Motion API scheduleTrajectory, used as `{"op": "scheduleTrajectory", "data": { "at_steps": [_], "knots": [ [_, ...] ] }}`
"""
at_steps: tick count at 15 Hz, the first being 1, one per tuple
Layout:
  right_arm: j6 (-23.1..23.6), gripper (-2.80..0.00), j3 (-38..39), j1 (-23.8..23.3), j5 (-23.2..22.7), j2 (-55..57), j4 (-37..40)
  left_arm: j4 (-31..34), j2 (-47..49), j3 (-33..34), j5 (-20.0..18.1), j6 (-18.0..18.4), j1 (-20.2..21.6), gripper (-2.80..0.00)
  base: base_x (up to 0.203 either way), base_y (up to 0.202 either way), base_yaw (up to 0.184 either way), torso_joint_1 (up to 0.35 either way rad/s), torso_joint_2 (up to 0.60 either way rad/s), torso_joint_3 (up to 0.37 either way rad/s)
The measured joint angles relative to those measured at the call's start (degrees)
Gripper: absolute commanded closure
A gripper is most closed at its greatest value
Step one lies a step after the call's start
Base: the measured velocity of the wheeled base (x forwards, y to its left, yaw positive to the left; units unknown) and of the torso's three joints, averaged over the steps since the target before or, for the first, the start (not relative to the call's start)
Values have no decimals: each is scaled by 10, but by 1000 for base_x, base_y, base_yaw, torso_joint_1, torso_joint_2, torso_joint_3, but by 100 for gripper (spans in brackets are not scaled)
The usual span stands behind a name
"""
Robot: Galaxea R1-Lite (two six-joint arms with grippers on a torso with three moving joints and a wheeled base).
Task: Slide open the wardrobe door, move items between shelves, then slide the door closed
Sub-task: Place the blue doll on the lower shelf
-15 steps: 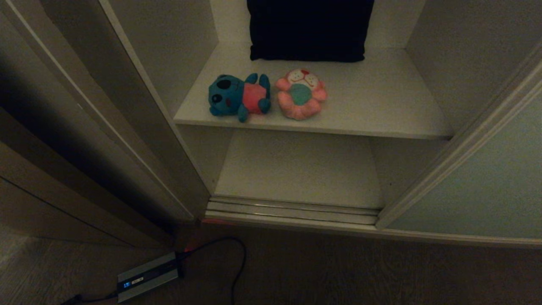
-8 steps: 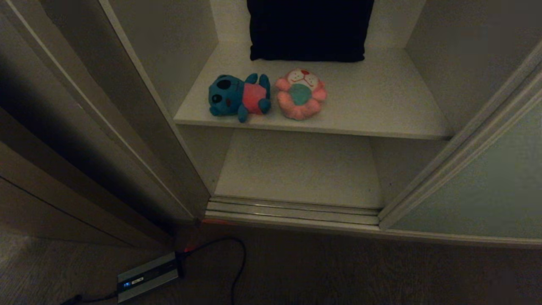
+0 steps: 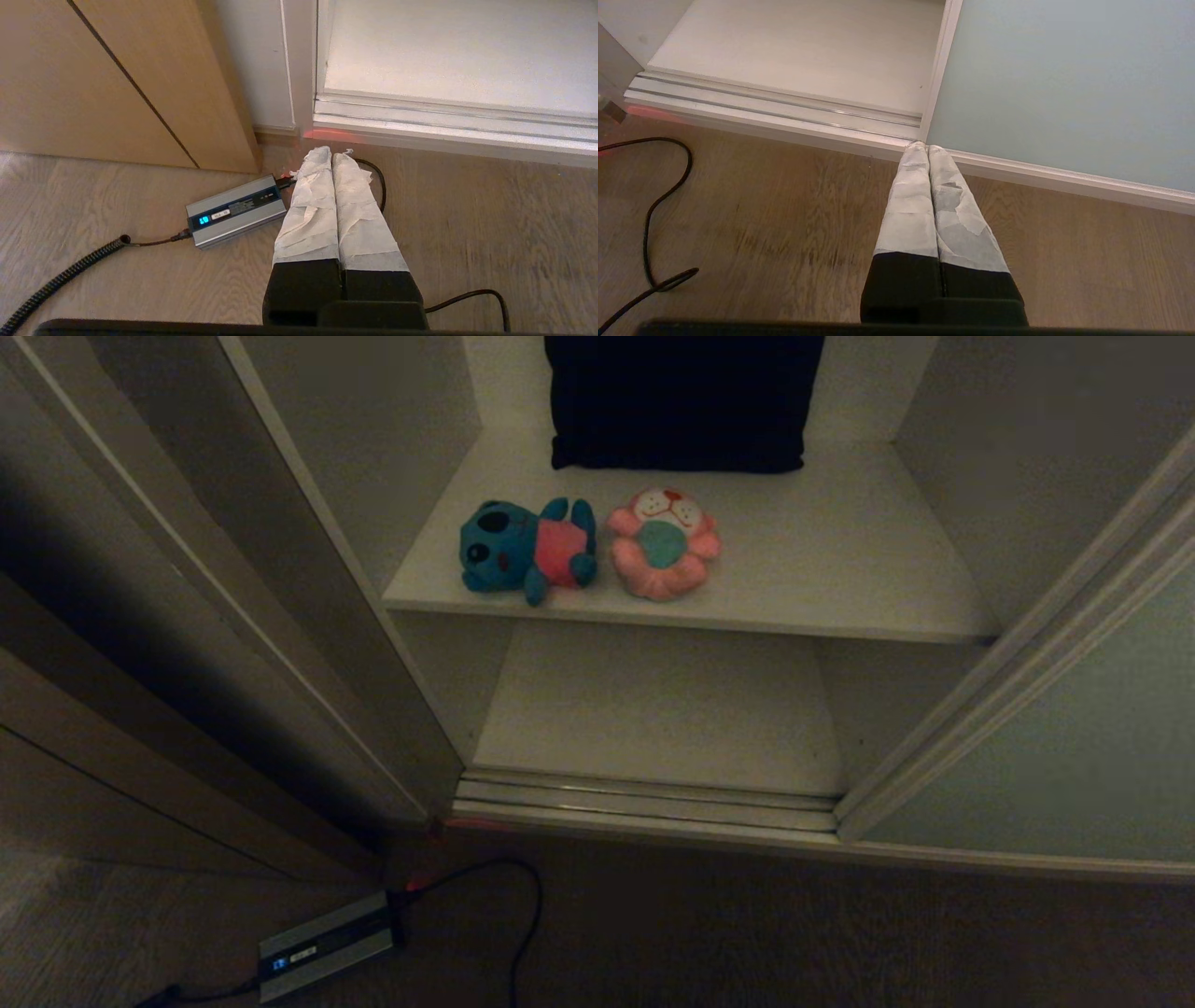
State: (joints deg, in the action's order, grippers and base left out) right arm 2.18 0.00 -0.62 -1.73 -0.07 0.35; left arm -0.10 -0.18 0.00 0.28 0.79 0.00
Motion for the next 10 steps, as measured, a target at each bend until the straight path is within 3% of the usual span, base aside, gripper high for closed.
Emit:
{"op": "scheduleTrajectory", "data": {
  "at_steps": [10],
  "knots": [
    [0, 0, 0, 0, 0, 0, 0, -1, 0, 0, -2, -5, 0, 0, 0, 0, 0, 0, 0, 0]
  ]
}}
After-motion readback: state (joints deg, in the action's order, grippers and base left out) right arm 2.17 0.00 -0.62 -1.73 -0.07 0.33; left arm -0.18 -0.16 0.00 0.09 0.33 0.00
